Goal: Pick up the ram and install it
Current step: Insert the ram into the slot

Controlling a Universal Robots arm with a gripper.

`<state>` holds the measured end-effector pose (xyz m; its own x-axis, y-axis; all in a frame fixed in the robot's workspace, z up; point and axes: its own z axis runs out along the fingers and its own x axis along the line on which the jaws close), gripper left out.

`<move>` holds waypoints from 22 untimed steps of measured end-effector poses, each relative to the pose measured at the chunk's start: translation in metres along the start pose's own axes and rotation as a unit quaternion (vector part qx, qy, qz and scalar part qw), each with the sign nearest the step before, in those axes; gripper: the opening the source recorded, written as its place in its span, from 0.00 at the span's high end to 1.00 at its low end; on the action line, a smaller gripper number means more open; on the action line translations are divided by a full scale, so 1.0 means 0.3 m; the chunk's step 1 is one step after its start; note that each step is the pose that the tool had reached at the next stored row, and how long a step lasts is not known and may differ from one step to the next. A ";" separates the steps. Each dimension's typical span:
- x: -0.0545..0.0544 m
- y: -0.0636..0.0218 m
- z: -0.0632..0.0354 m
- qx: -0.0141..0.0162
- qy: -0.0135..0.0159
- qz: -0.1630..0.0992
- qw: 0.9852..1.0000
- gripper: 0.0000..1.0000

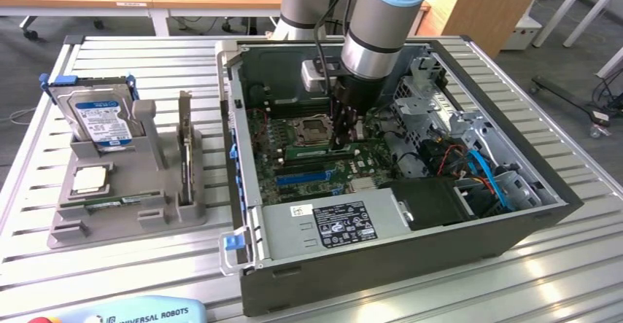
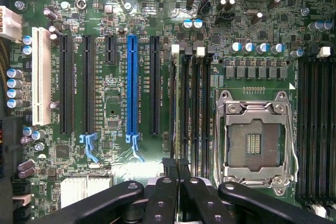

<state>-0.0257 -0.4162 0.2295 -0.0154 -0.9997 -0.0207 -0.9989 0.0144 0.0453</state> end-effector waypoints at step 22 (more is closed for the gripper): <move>0.000 0.000 0.003 0.000 0.000 -0.006 1.000 0.88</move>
<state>-0.0257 -0.4162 0.2287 -0.0037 -0.9998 -0.0207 -0.9990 0.0028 0.0453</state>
